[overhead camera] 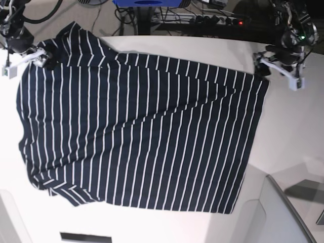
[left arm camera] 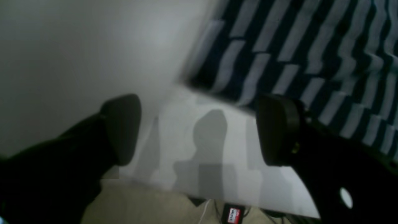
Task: Layout the t-shirt on the table in an organized manner, then fold the t-shirt properly
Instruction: 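Grasp the shirt edge corners with both grippers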
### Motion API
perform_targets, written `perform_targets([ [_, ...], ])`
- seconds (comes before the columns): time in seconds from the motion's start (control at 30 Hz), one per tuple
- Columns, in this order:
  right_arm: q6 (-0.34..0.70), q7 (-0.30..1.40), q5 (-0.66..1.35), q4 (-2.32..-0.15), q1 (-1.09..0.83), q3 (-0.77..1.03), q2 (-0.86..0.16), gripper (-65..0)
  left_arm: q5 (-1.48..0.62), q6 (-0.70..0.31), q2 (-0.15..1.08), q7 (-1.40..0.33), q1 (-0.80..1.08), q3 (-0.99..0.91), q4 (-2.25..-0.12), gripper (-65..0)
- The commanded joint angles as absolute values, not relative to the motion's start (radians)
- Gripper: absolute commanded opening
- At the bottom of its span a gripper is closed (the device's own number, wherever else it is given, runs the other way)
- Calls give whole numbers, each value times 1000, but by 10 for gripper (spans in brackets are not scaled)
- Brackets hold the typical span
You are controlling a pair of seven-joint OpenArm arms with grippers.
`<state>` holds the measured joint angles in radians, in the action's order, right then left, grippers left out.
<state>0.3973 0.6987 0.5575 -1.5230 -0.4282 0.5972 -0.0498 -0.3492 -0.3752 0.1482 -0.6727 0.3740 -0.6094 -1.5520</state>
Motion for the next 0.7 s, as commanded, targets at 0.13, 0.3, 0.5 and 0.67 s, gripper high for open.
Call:
perform_targets([
  [0.13,401,685,570,-1534,-441,599,-59,-125,-349,-377,182,-613,309,-555,-1603,-95],
  [0.3,403,685,570,-1534,-443,599,-59,-125,-278,-372,209,-783,165,-521,-1567,-171],
  [0.5,403,685,570,-1534,-453,598,-59,-125,13,-377,265,-829,64,-389,-1552,-431],
  [0.67,403,685,570,-1534,-453,598,-59,-126,254,-378,312,-829,1,-220,-1445,-650],
])
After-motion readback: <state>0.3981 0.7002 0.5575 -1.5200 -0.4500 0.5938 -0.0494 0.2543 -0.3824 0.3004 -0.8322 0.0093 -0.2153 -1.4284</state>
